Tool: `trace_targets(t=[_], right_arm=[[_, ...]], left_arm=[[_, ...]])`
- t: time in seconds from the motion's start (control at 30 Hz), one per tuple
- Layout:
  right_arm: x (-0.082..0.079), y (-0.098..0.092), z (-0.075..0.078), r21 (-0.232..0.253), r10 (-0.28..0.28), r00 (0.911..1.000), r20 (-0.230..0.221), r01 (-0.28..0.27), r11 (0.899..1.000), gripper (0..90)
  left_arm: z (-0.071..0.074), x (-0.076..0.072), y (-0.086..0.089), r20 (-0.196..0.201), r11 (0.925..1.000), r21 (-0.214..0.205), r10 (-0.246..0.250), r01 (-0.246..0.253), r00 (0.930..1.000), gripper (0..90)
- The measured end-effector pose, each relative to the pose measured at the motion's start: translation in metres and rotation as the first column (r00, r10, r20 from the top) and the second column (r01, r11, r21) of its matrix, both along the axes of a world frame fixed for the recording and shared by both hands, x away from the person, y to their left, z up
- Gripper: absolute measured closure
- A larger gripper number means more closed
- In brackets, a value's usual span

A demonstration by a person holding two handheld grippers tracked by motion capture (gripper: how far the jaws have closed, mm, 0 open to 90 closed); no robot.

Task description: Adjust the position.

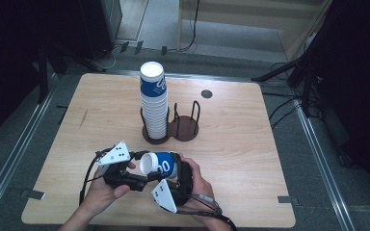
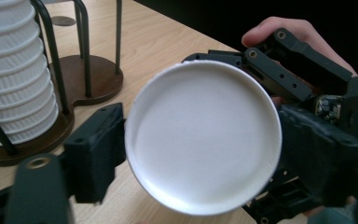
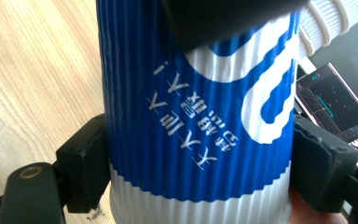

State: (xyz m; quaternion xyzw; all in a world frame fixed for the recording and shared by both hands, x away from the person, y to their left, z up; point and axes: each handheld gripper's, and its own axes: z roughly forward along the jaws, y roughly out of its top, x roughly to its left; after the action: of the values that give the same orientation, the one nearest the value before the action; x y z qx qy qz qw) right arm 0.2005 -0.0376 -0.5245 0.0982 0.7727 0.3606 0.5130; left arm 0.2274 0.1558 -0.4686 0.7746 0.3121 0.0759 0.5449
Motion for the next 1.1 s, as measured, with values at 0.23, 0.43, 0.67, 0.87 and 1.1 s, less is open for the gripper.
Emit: trace_targets(t=[0.23,0.43,0.67,0.87,1.1], right_arm=[[-0.001,0.001,-0.002,-0.013,0.003,0.9999,0.014,-0.003,1.000,17.5],[-0.001,0.001,-0.001,-0.012,0.001,0.9998,0.022,-0.001,1.000,17.3],[0.001,-0.001,-0.003,-0.018,-0.003,1.0000,0.001,0.003,1.000,17.0],[0.001,-0.003,0.001,0.003,0.005,0.9998,-0.018,-0.005,1.000,15.8],[0.000,-0.005,0.009,0.021,0.016,0.9990,-0.042,-0.015,1.000,12.6]], left_arm=[[0.001,-0.001,0.000,0.002,0.9999,-0.010,-0.005,0.005,1.0000,23.9],[0.000,0.000,0.000,-0.005,1.0000,-0.002,-0.004,0.004,1.0000,27.2],[-0.001,-0.003,-0.005,-0.006,0.9996,0.010,0.027,-0.027,0.9996,28.1],[0.000,-0.004,-0.004,0.004,0.9998,-0.007,0.017,-0.017,0.9998,28.7],[0.001,-0.006,-0.004,0.039,0.9994,0.002,0.035,-0.035,0.9986,29.1]])
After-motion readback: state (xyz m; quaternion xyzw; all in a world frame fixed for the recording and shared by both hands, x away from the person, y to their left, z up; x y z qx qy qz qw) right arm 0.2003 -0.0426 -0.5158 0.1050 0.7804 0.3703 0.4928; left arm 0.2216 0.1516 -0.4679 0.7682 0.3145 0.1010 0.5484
